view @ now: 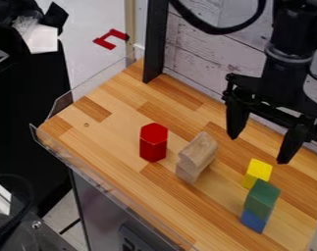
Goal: Put the green cube on top of the red hexagon
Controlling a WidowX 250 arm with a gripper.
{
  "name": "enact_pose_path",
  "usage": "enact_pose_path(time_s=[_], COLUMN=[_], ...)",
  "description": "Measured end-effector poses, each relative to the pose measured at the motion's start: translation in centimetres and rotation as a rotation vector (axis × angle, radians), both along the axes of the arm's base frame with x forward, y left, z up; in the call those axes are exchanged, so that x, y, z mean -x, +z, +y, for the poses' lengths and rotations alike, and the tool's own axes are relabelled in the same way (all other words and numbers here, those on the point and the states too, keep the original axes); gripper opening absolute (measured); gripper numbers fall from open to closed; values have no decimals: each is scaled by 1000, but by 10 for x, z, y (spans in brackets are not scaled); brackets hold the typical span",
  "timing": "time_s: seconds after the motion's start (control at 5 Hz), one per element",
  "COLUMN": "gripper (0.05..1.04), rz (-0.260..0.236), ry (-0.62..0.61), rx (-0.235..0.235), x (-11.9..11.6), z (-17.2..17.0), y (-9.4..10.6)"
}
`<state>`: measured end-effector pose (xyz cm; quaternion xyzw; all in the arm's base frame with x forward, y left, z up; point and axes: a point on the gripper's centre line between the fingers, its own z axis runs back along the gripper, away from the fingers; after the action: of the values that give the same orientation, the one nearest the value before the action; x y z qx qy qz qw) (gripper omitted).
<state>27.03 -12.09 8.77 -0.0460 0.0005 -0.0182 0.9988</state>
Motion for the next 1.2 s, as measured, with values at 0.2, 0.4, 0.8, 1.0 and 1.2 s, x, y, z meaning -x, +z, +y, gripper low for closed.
enact_pose_path(time_s=[0.2, 0.4, 0.8, 1.0, 1.2], gripper=[1001, 1001, 1001, 1001, 1001], rz=[29, 8, 26, 20, 59], ry=[0, 7, 9, 9, 16], rx=[-11, -26, 24, 25, 19], x=[3, 0, 8, 8, 12], z=[1, 2, -6, -11, -15], y=[-8, -11, -22, -25, -36])
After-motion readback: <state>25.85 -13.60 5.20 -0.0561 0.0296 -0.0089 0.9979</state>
